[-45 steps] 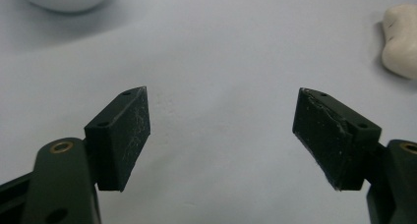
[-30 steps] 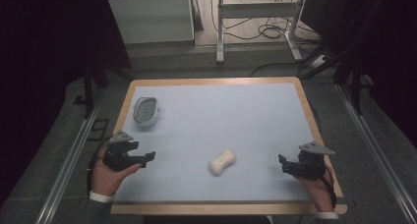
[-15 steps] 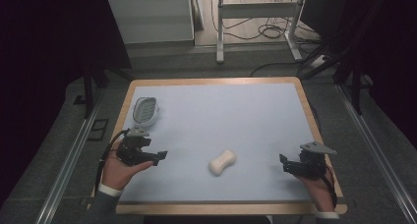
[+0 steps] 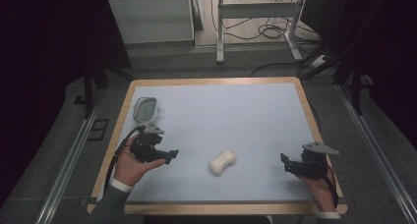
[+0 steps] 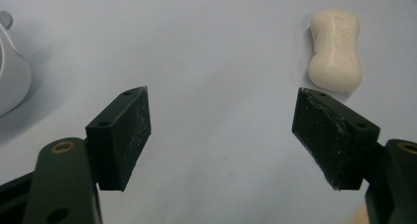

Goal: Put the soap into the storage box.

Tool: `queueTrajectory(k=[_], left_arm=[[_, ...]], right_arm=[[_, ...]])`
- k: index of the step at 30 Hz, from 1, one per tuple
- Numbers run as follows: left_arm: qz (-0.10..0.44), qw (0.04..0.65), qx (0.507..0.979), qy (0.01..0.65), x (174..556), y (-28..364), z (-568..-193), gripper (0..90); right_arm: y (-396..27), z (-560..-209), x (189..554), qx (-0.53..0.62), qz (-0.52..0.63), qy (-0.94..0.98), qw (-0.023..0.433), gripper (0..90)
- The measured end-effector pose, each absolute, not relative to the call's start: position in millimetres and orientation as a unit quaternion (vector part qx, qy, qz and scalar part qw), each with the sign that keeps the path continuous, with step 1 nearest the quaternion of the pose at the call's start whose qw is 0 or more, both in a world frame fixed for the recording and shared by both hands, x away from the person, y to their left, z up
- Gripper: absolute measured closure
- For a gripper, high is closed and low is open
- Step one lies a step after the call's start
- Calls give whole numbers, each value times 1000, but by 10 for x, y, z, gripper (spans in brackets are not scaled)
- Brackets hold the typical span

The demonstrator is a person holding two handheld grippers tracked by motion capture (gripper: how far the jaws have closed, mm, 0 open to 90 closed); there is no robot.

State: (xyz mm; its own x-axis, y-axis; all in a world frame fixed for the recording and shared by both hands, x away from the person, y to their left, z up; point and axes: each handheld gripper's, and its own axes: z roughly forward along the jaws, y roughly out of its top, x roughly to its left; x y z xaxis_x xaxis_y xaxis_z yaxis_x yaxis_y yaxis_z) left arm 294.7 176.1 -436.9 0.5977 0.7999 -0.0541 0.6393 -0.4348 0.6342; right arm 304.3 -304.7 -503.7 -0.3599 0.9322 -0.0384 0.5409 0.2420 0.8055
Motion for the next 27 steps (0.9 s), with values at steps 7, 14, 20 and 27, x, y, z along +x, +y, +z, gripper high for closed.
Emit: queueTrajectory(k=[7, 14, 20, 27], left_arm=[[120, 310, 846, 416, 2990, 1606, -4361, 228], [121, 302, 852, 410, 3033, 1475, -4365, 228], [114, 298, 860, 398, 3081, 1325, -4375, 226], [106, 289, 868, 390, 3142, 1154, -4398, 227]], right_arm=[[-3043, -5037, 3039, 497, 360, 741, 272, 96], [-3042, -5043, 3042, 499, 358, 741, 271, 96], [-3038, -5045, 3041, 497, 357, 743, 271, 96], [-3050, -5039, 3039, 497, 360, 742, 271, 96]])
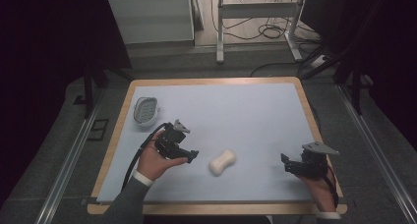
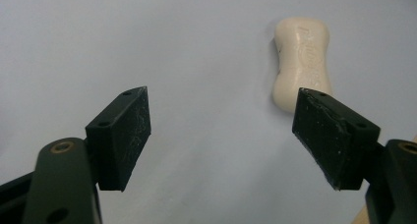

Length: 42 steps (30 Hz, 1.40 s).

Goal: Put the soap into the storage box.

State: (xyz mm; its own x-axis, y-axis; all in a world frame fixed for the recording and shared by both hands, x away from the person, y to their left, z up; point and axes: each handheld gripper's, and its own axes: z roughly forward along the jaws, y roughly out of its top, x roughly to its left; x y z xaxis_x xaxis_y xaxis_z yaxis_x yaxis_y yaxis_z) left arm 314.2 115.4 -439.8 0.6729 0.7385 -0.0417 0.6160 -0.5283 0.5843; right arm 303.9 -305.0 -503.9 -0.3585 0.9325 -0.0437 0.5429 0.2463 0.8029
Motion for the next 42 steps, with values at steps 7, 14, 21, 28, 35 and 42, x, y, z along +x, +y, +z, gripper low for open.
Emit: queueTrajectory(k=[7, 14, 21, 28, 35, 42], left_arm=[[96, 282, 877, 376, 3189, 980, -4435, 222], [87, 272, 886, 366, 3196, 803, -4504, 222], [72, 267, 892, 359, 3242, 597, -4594, 222], [63, 260, 896, 354, 3294, 454, -4683, 225], [57, 251, 901, 350, 3315, 381, -4756, 231], [51, 240, 905, 348, 3359, 259, -4820, 251]], right_arm=[[-3062, -5054, 3046, 497, 361, 742, 269, 96], [-3071, -5049, 3042, 497, 362, 741, 270, 96], [-3073, -5057, 3046, 496, 362, 742, 268, 96], [-3084, -5064, 3049, 499, 360, 741, 270, 96], [-3084, -5071, 3052, 501, 357, 741, 269, 96], [-3082, -5076, 3055, 502, 356, 741, 270, 96]])
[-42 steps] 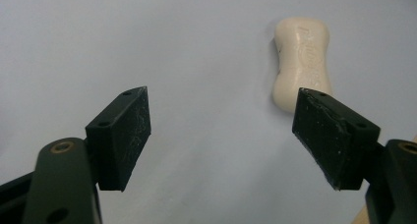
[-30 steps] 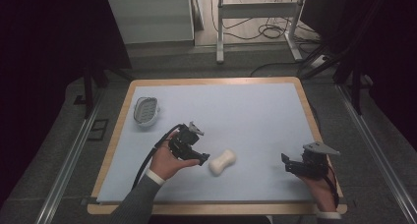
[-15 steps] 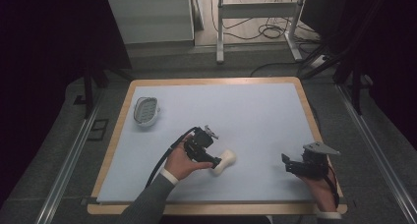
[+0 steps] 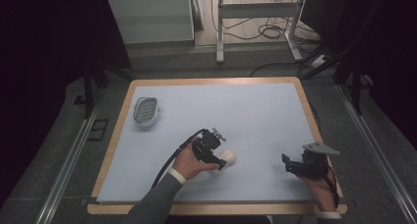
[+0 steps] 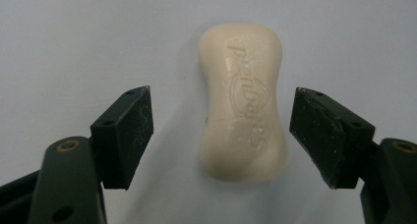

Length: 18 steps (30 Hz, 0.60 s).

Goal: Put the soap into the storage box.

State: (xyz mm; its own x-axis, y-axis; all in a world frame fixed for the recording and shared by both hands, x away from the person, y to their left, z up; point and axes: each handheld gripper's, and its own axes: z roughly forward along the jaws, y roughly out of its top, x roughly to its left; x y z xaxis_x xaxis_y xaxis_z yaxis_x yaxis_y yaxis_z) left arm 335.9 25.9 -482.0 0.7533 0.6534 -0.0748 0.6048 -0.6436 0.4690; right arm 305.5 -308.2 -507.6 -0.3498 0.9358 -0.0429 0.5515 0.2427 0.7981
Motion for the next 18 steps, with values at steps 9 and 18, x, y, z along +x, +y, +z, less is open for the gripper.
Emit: queueTrajectory(k=[9, 18], left_arm=[[46, 210, 915, 341, 3408, 85, -4941, 266], [41, 196, 917, 345, 3435, 37, -5029, 322]], right_arm=[[-3096, -5084, 3059, 503, 354, 740, 272, 96], [-3101, -5085, 3058, 504, 351, 740, 275, 96]])
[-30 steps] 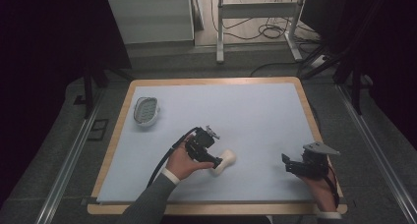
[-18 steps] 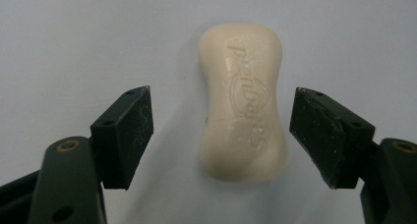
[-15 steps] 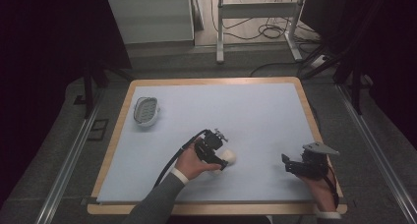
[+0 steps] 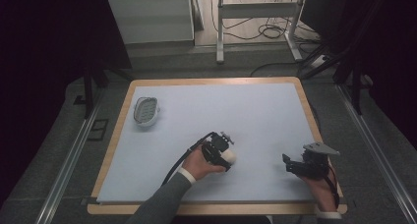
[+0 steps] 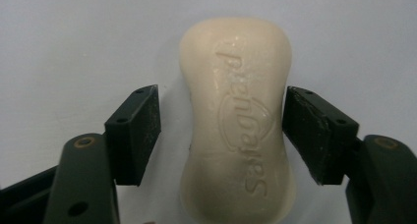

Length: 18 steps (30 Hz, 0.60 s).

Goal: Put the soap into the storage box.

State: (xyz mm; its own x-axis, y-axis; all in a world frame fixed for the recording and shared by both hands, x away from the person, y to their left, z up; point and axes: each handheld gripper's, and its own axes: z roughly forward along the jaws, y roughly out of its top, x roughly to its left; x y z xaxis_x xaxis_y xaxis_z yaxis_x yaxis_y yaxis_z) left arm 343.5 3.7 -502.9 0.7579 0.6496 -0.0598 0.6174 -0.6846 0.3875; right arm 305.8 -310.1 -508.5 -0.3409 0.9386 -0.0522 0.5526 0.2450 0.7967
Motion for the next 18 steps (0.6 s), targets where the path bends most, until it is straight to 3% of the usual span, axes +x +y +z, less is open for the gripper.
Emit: queueTrajectory(k=[6, 10, 18], left_arm=[[46, 193, 917, 346, 3414, 30, -5061, 385], [53, 198, 916, 346, 3388, 8, -5058, 490], [47, 196, 919, 340, 3409, 45, -5044, 496]], right_arm=[[-3094, -5091, 3060, 503, 349, 741, 274, 96], [-3091, -5095, 3062, 502, 347, 743, 275, 96], [-3098, -5094, 3059, 503, 347, 742, 276, 96]])
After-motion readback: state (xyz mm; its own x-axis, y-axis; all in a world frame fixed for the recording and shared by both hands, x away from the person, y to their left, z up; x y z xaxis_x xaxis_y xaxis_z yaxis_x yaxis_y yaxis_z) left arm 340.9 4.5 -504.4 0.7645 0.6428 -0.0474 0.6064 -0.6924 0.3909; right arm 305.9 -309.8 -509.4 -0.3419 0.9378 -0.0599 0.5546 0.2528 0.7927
